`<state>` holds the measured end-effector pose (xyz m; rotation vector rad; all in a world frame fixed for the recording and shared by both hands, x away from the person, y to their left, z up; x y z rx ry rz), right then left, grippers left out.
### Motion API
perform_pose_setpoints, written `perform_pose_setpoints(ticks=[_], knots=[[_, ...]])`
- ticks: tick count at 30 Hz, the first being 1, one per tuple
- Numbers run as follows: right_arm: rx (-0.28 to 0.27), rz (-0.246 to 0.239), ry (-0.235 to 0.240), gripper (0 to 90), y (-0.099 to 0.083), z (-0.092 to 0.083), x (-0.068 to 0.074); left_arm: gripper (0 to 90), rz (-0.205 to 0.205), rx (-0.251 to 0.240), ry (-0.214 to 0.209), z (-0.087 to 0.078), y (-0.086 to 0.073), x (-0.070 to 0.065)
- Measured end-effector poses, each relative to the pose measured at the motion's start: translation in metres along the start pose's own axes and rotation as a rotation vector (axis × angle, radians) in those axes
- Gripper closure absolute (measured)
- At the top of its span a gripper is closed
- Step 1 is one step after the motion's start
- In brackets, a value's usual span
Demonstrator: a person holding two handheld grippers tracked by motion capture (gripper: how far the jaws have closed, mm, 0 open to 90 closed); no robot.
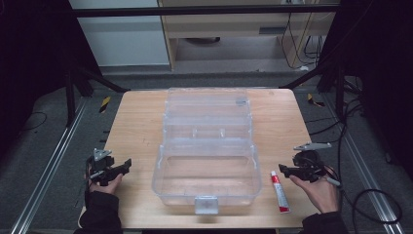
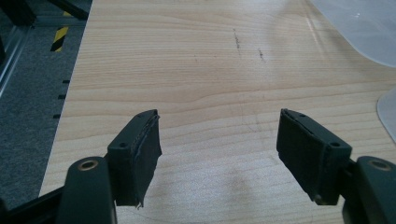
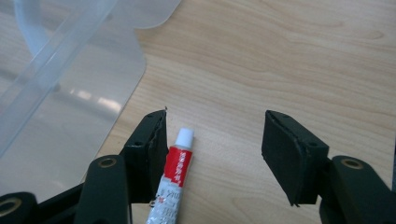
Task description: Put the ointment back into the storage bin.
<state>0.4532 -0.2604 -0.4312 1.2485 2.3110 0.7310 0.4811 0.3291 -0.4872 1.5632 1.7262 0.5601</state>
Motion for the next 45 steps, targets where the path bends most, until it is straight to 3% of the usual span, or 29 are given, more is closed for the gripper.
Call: perform_pose_setpoints(ticks=[9,23,27,35,45], knots=[[0.081,0.002,0.044,43.8,0.004,0.003,0.007,30.2,0.006,0.005,0.004,0.0,0.0,0.0],[0.254,-0.018,0.113,51.7,0.005,0.021,0.019,30.1,0.013,0.012,0.006,0.001,-0.001,0.0],[0.295,-0.024,0.111,52.9,0.003,0.025,0.02,30.1,0.016,0.015,0.006,0.001,-0.001,0.0],[0.358,-0.038,0.126,56.5,0.0,0.033,0.025,30.1,0.018,0.017,0.006,0.001,-0.001,0.0],[0.398,-0.026,0.151,59.3,-0.007,0.043,0.026,30.1,0.023,0.022,0.006,0.001,-0.001,-0.001]])
Point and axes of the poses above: each handheld gripper's, and its own axes: z roughly forward along the jaws, y roughly out of its top, x roughly to its left, the point moved 2 cm from there along z, roughly forward along the jaws, and after that the axes turned 13 degrees about -z, right-handed, at the moved point
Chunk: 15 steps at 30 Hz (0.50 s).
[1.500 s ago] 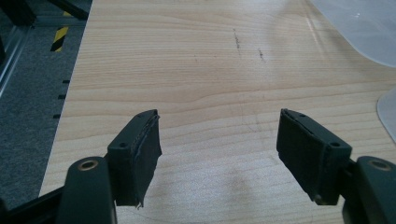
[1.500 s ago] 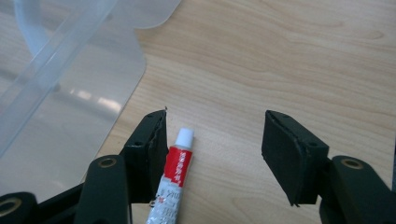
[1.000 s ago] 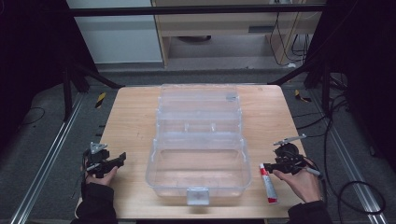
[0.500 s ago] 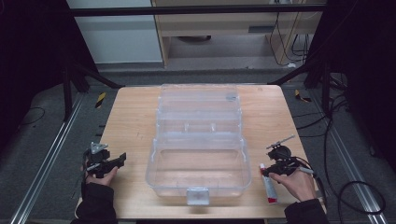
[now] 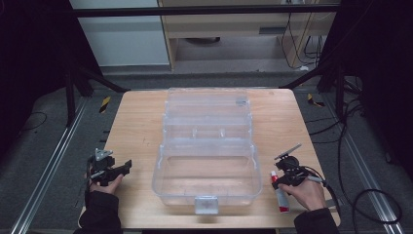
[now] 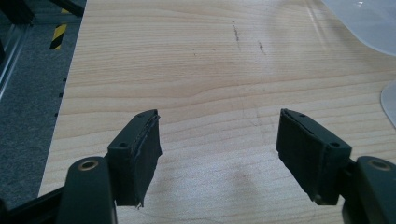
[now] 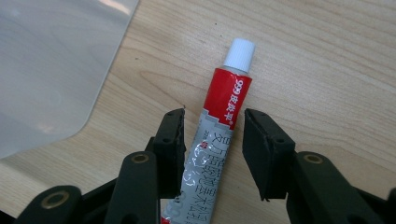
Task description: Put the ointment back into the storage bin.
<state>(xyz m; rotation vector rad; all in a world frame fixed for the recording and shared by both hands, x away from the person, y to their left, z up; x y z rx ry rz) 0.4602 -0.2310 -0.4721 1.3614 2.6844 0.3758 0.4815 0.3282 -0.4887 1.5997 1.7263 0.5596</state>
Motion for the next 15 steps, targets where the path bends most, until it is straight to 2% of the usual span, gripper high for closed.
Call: perform_pose_setpoints(ticks=[15], knots=[[0.054,-0.022,-0.004,66.2,0.0049,0.0104,0.0,30.1,0.003,0.003,-0.004,0.0003,-0.0001,0.0]])
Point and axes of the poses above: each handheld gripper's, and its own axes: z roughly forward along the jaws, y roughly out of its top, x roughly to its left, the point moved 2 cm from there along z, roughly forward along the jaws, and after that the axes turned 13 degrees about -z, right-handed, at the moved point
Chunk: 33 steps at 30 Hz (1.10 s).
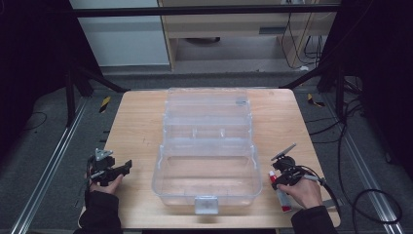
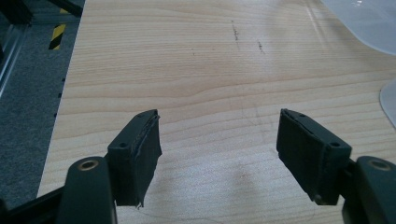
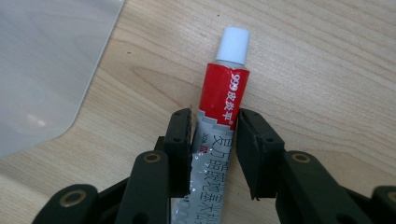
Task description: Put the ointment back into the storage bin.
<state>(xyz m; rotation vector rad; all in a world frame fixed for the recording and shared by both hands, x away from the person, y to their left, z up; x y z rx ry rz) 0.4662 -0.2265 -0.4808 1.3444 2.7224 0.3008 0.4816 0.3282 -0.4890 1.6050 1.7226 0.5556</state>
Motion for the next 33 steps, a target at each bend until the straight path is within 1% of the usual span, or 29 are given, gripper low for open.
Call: perform_pose_setpoints(ticks=[2,3,4,8,9,13,20,23,26,27,28,29,32,33], knots=[[0.005,-0.006,-0.004,66.3,0.0,0.001,0.0,30.1,0.0,0.0,0.0,0.0,0.0,0.0],[0.007,0.002,-0.002,66.4,0.001,0.001,0.0,30.1,0.001,0.001,0.0,0.0,0.0,0.0],[0.013,-0.012,-0.002,66.9,0.001,0.002,0.0,30.1,0.001,0.001,0.0,0.0,0.0,0.0],[0.017,-0.016,0.0,67.9,0.002,0.004,0.0,30.1,0.001,0.001,0.0,0.0,0.0,0.0],[0.026,-0.021,-0.001,68.7,0.002,0.004,0.0,30.1,0.001,0.001,-0.001,0.0,0.0,0.0],[0.028,-0.024,0.0,69.2,0.002,0.004,0.0,30.1,0.002,0.004,-0.001,0.0,0.0,0.0],[0.031,-0.043,0.006,70.1,0.003,0.002,-0.002,30.1,0.0,0.003,-0.001,0.0,0.0,0.0],[0.021,-0.052,0.017,70.3,0.002,-0.001,-0.003,30.1,0.002,0.005,-0.001,0.001,0.0,-0.001],[0.014,-0.046,0.024,70.4,0.002,-0.003,-0.003,30.1,0.003,0.004,-0.001,0.0,0.0,-0.001],[-0.005,-0.045,0.031,70.4,0.001,-0.006,-0.004,30.1,0.001,0.004,0.0,0.0,0.0,-0.001],[-0.005,-0.045,0.031,70.4,0.001,-0.006,-0.004,30.1,0.001,0.004,0.0,0.001,0.0,-0.001],[-0.013,-0.051,0.031,70.4,0.001,-0.008,-0.005,30.1,0.001,0.005,0.0,0.001,0.0,-0.001],[-0.035,-0.046,0.044,70.4,-0.001,-0.013,-0.007,30.1,0.004,0.009,0.001,0.001,0.0,-0.001],[-0.043,-0.047,0.041,70.4,-0.001,-0.015,-0.007,30.1,0.004,0.008,0.001,0.001,0.0,-0.001]])
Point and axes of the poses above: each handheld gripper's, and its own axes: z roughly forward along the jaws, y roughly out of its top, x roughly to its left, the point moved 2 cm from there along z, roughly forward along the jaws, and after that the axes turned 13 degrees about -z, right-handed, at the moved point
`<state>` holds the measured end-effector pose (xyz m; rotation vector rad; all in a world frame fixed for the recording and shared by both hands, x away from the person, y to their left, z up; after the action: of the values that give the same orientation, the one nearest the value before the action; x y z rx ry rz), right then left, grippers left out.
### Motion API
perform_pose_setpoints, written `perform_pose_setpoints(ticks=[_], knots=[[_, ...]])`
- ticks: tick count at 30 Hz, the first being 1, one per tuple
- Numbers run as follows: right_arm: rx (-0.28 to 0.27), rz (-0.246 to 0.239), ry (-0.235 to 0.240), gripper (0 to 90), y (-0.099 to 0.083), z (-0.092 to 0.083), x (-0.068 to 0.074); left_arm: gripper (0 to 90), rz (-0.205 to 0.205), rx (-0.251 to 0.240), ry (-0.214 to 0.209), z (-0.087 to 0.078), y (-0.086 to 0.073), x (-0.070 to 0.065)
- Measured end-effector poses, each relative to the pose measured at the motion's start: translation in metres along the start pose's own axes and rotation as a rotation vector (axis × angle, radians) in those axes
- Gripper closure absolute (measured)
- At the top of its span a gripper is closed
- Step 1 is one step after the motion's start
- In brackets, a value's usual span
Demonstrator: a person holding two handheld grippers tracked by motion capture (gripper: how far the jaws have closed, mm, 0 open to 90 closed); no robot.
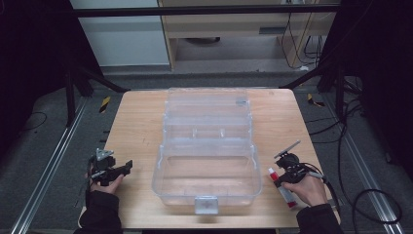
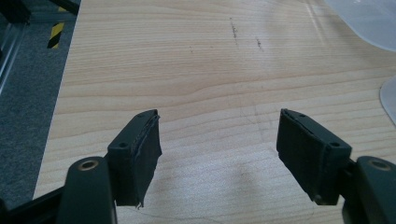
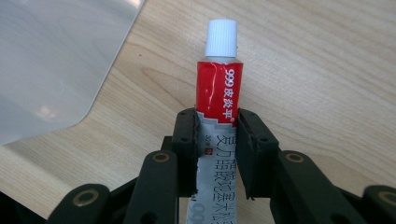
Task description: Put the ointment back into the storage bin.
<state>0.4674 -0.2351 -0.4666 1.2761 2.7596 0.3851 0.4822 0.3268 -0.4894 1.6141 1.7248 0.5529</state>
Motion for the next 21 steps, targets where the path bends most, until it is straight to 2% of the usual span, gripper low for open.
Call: perform_pose_setpoints(ticks=[3,4,5,6,7,8,9,10,17,19,20,21], knots=[[-0.047,-0.008,-0.009,70.3,0.001,-0.008,-0.001,30.1,0.0,0.0,0.001,0.0,0.0,0.0],[-0.091,-0.018,-0.017,70.3,0.002,-0.013,-0.003,30.1,0.0,0.001,0.001,0.0,0.0,0.0],[-0.091,-0.018,-0.017,70.3,0.002,-0.013,-0.003,30.1,0.0,0.001,0.001,0.0,0.0,0.0],[-0.133,-0.013,-0.032,70.3,0.003,-0.019,-0.003,30.1,0.0,0.002,0.002,0.0,0.0,0.0],[-0.133,-0.013,-0.032,70.3,0.003,-0.019,-0.003,30.1,0.0,0.002,0.002,0.0,0.0,0.0],[-0.175,-0.014,-0.043,70.3,0.004,-0.022,-0.005,30.1,0.0,0.003,0.001,0.001,0.0,0.0],[-0.175,-0.014,-0.043,70.3,0.004,-0.022,-0.005,30.1,0.0,0.003,0.001,0.001,0.0,0.0],[-0.21,-0.011,-0.044,70.3,0.004,-0.025,-0.008,30.1,0.0,0.003,0.001,0.001,0.0,0.0],[-0.283,-0.012,-0.063,70.3,0.005,-0.034,-0.008,30.0,-0.001,0.002,-0.001,0.0,0.0,0.001],[-0.317,-0.02,-0.073,70.2,0.007,-0.039,-0.008,30.1,-0.003,0.002,-0.003,0.0,0.0,0.001],[-0.354,-0.027,-0.076,70.3,0.008,-0.046,-0.01,30.1,-0.002,0.005,-0.003,0.001,0.0,0.001],[-0.354,-0.027,-0.076,70.3,0.008,-0.046,-0.01,30.1,-0.002,0.005,-0.003,0.001,0.0,0.001]])
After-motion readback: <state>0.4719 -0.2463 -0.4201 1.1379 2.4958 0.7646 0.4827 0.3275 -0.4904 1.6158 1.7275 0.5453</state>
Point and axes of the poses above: each handheld gripper's, and its own axes: z roughly forward along the jaws, y roughly out of its top, x roughly to its left, the point moved 2 cm from there along z, roughly forward along the jaws, and after that the axes turned 13 degrees about -z, right-handed, at the moved point
